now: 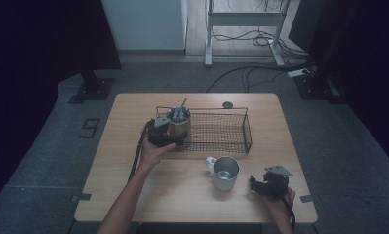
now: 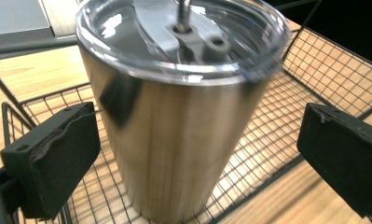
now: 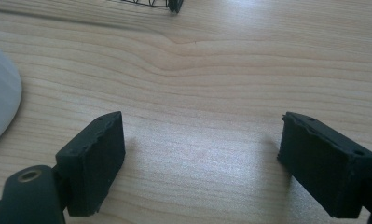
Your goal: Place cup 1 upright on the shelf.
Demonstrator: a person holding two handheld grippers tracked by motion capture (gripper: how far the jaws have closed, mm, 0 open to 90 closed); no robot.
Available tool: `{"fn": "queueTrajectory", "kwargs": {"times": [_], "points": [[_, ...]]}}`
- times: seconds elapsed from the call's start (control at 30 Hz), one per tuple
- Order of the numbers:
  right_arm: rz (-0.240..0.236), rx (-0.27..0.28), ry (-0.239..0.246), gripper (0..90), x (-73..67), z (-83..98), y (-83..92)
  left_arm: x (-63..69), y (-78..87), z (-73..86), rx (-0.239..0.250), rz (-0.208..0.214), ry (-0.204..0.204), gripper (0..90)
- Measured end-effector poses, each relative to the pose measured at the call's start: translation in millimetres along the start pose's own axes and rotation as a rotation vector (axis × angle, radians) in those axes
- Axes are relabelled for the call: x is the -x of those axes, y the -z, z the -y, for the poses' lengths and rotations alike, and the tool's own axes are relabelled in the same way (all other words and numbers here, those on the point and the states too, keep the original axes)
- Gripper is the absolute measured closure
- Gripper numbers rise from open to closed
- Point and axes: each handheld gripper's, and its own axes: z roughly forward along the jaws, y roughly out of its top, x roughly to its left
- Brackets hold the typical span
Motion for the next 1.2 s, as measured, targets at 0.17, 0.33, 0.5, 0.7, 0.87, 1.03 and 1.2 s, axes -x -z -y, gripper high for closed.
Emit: {"fn": "queueTrajectory", "kwargs": {"times": [0.17, 0.33, 0.5, 0.7, 0.87, 1.03, 1.2], "points": [[0.000, 0.000, 0.000, 14.1, 0.0, 0.0, 0.0, 2.7, 11.8, 11.3, 0.004, 0.008, 0.002, 0.0], [0.000, 0.000, 0.000, 14.1, 0.0, 0.0, 0.0, 7.1, 24.5, 22.3, 0.004, 0.028, -0.012, 0.0], [-0.001, 0.001, 0.001, 14.1, 0.0, 0.0, 0.0, 13.4, 43.4, 30.6, 0.001, 0.060, -0.025, 0.6], [-0.001, 0.001, 0.000, 14.1, 0.0, 0.0, 0.0, 19.5, 57.2, 39.6, -0.003, 0.077, -0.030, 0.7], [-0.001, 0.001, 0.000, 14.1, 0.0, 0.0, 0.0, 24.3, 66.9, 52.2, -0.008, 0.089, -0.030, 1.1], [-0.001, 0.001, 0.000, 14.1, 0.0, 0.0, 0.0, 27.5, 69.5, 66.5, -0.021, 0.078, -0.034, 1.7], [0.000, 0.001, 0.000, 14.1, 0.0, 0.0, 0.0, 33.2, 72.7, 79.6, -0.028, 0.075, -0.052, 2.3]]}}
